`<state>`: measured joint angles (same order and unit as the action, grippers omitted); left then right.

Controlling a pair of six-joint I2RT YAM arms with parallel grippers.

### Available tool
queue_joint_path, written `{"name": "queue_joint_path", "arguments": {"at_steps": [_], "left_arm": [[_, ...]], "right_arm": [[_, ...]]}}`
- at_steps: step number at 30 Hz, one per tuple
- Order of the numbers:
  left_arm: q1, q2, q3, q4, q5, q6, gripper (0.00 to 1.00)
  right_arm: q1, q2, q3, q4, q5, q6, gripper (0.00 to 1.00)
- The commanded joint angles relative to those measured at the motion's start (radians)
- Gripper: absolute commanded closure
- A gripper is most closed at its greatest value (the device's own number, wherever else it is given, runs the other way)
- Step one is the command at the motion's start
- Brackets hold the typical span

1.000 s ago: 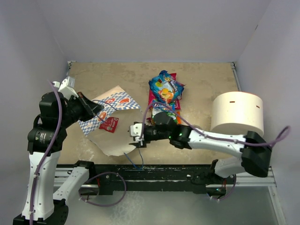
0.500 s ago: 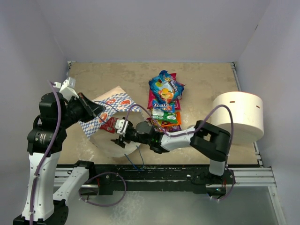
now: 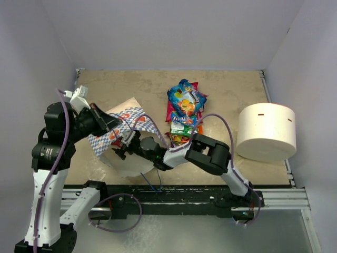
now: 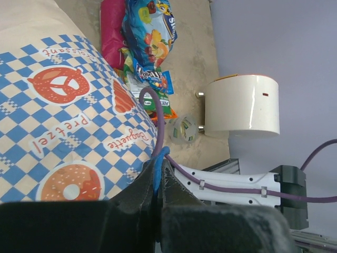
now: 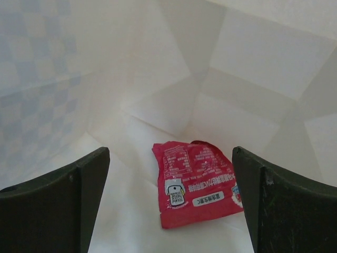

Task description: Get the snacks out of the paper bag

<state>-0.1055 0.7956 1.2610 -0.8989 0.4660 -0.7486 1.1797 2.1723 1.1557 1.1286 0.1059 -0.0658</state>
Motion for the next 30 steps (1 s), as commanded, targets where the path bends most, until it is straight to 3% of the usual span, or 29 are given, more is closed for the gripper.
{"name": "queue_joint_path", "arguments": {"at_steps": [1, 11, 24, 27, 30], "left_arm": [[-0.002, 0.021, 0.011, 0.073, 0.053, -0.003, 1.0], [-0.002, 0.029, 0.018, 0.068, 0.061, 0.002, 1.0], [-0.002, 0.075, 0.095, 0.06, 0.02, 0.035, 1.0], [-0.002, 0.082, 0.102, 0.071, 0.037, 0.038, 1.0], [-0.002, 0.086, 0.116, 0.071, 0.055, 0.045, 1.0]], "right_arm": [[0.003, 0.056, 0.08, 0.056, 0.051, 0.016, 0.0], [-0.007, 0.144, 0.144, 0.009, 0.061, 0.013, 0.0], [0.003, -0.201, -0.222, 0.051, -0.16, -0.214, 0.01], [0.035, -0.192, -0.221, 0.079, -0.106, -0.221, 0.05], [0.071, -0.136, -0.144, 0.136, 0.043, -0.191, 0.1]]}}
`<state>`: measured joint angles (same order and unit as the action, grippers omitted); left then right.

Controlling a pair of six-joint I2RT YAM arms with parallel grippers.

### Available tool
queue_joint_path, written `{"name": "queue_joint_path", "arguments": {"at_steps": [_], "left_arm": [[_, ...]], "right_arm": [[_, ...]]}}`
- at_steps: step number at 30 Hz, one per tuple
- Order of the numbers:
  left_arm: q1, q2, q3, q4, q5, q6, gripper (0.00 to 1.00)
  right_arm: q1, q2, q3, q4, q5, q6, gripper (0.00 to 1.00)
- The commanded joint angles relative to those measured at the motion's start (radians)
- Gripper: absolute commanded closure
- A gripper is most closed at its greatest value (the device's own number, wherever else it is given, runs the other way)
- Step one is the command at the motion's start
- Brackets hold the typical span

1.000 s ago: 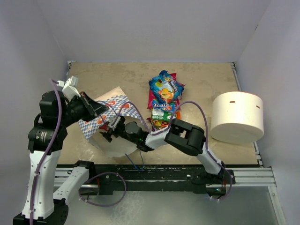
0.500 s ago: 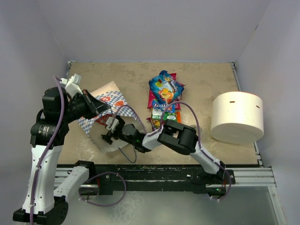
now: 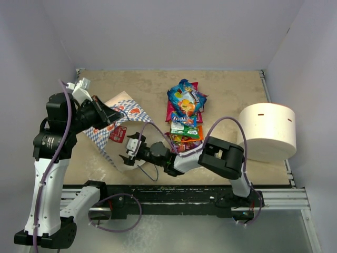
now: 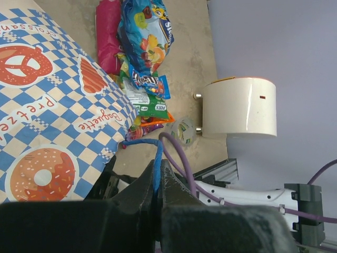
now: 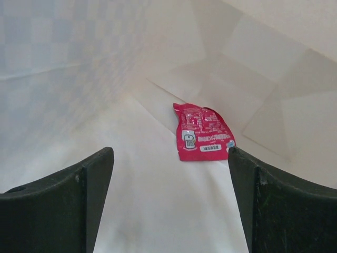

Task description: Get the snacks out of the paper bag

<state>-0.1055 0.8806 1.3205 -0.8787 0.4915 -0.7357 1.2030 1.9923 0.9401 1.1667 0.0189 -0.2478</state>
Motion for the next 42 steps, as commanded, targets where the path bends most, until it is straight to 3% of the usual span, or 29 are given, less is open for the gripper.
{"name": "queue_joint_path", "arguments": {"at_steps": [1, 8, 13, 22, 34, 36, 42], "left_arm": [[-0.002, 0.002, 0.062, 0.05, 0.037, 0.036, 1.0], [-0.002, 0.017, 0.082, 0.053, 0.125, 0.029, 1.0], [-0.002, 0.018, 0.097, 0.041, 0.162, 0.048, 1.0], [-0.002, 0.033, 0.109, 0.08, 0.22, 0.056, 1.0], [-0.002, 0.01, 0.114, 0.042, 0.191, 0.065, 1.0], [-0.002, -0.001, 0.115, 0.008, 0.146, 0.075, 1.0], [-0.002, -0.022, 0.107, -0.095, 0.027, 0.099, 1.0]], "right_arm": [[0.059, 0.073, 0.112, 0.112, 0.175, -0.003, 0.12], [0.056, 0.254, 0.302, 0.19, 0.293, -0.072, 0.26], [-0.011, 0.289, 0.369, 0.143, 0.181, -0.063, 0.27], [-0.014, 0.364, 0.431, 0.056, 0.135, -0.027, 0.03], [-0.027, 0.451, 0.56, -0.252, 0.244, 0.071, 0.0], [-0.031, 0.441, 0.554, -0.304, 0.259, 0.084, 0.07], [-0.046, 0.376, 0.482, -0.359, 0.247, 0.126, 0.47]]}}
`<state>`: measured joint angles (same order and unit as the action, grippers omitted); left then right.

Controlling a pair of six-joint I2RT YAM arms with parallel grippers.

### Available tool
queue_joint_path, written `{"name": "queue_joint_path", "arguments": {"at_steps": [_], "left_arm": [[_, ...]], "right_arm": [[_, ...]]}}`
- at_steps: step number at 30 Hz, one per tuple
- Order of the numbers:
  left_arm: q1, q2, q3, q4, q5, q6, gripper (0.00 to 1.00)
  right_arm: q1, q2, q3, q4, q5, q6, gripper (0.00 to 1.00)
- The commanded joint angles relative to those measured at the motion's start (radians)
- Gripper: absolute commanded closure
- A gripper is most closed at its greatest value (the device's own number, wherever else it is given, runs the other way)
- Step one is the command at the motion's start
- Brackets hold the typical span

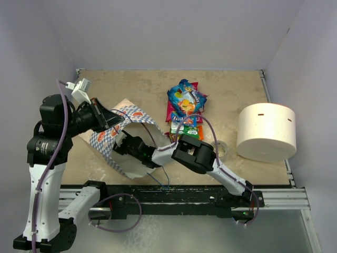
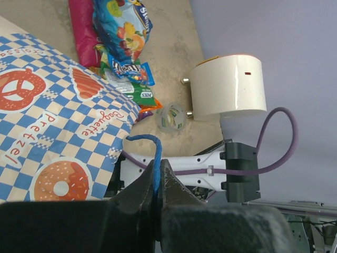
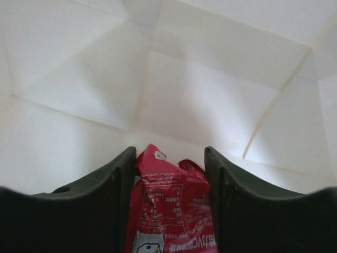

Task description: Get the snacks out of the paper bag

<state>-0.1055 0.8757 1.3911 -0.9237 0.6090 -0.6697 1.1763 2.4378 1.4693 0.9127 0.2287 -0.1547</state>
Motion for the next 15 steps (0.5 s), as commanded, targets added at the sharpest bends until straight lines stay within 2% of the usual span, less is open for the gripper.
{"name": "queue_joint_path", "arguments": {"at_steps": [1, 4, 9, 15], "left_arm": [[-0.002, -0.025, 0.032, -0.059, -0.106, 0.033, 1.0], [-0.002, -0.042, 0.014, -0.074, -0.154, 0.027, 1.0], [-0.002, -0.059, -0.02, -0.071, -0.194, 0.003, 1.0], [-0.002, -0.075, -0.065, -0.019, -0.198, -0.04, 1.0]], "right_arm": [[-0.02, -0.083, -0.06, -0.101, 0.035, 0.033, 0.51], [-0.02, -0.133, -0.11, -0.074, 0.017, 0.006, 0.57], [-0.021, -0.224, -0.176, -0.054, -0.015, -0.012, 0.8], [-0.018, -0.335, -0.248, -0.057, -0.115, 0.024, 0.9]]}}
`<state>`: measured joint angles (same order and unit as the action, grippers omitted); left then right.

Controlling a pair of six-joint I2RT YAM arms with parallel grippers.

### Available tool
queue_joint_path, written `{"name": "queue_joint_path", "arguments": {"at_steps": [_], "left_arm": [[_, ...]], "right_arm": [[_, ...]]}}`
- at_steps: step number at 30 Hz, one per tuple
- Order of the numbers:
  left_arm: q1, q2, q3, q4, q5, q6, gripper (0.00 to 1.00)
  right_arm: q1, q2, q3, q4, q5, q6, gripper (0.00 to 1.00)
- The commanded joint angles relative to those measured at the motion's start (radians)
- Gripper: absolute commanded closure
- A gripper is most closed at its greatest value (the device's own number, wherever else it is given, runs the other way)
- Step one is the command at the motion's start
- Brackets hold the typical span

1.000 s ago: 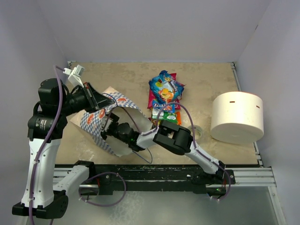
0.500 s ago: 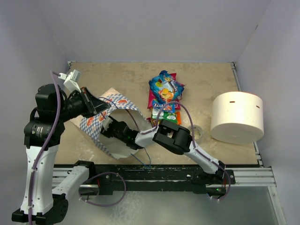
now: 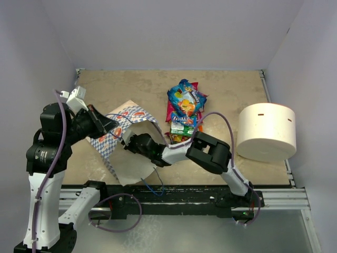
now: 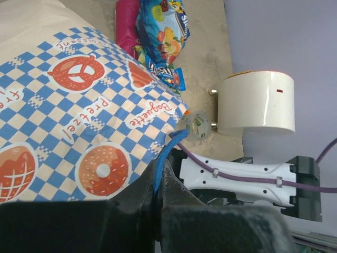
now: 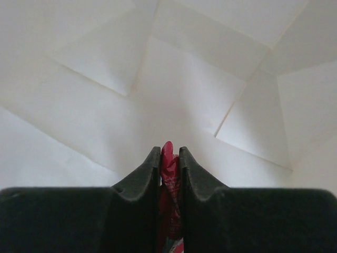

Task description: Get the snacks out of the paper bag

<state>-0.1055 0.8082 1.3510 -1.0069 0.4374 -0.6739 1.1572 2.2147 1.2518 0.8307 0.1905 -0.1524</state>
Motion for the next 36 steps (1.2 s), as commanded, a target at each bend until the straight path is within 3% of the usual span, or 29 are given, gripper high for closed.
{"name": "queue_joint_path", "arguments": {"at_steps": [1, 3, 11, 16, 21, 26, 33, 36], "left_arm": [[-0.002, -0.009, -0.032, 0.075, -0.024, -0.044, 1.0], [-0.002, -0.009, -0.043, 0.098, -0.017, -0.056, 1.0], [-0.002, -0.006, -0.056, 0.183, -0.016, -0.092, 1.0], [-0.002, -0.005, -0.055, 0.217, -0.015, -0.099, 1.0], [-0.002, -0.001, -0.029, 0.235, -0.013, -0.1, 1.0], [-0.002, 0.031, 0.033, 0.221, -0.013, -0.124, 1.0], [-0.002, 0.045, 0.077, 0.2, 0.0, -0.194, 1.0], [-0.002, 0.04, 0.072, 0.24, 0.032, -0.268, 1.0]], "right_arm": [[0.002, -0.132, -0.045, 0.023, -0.098, 0.025, 0.94], [0.003, -0.169, -0.077, 0.018, -0.14, 0.031, 1.0], [0.003, -0.322, -0.264, 0.084, -0.402, 0.09, 1.0], [0.004, -0.435, -0.377, 0.062, -0.462, 0.115, 1.0], [0.001, -0.504, -0.396, -0.015, -0.53, 0.093, 1.0], [0.003, -0.68, -0.358, -0.171, -0.604, 0.028, 1.0], [0.003, -0.932, -0.271, -0.436, -0.591, -0.05, 1.0], [0.001, -1.022, -0.253, -0.47, -0.449, -0.013, 1.0]]}}
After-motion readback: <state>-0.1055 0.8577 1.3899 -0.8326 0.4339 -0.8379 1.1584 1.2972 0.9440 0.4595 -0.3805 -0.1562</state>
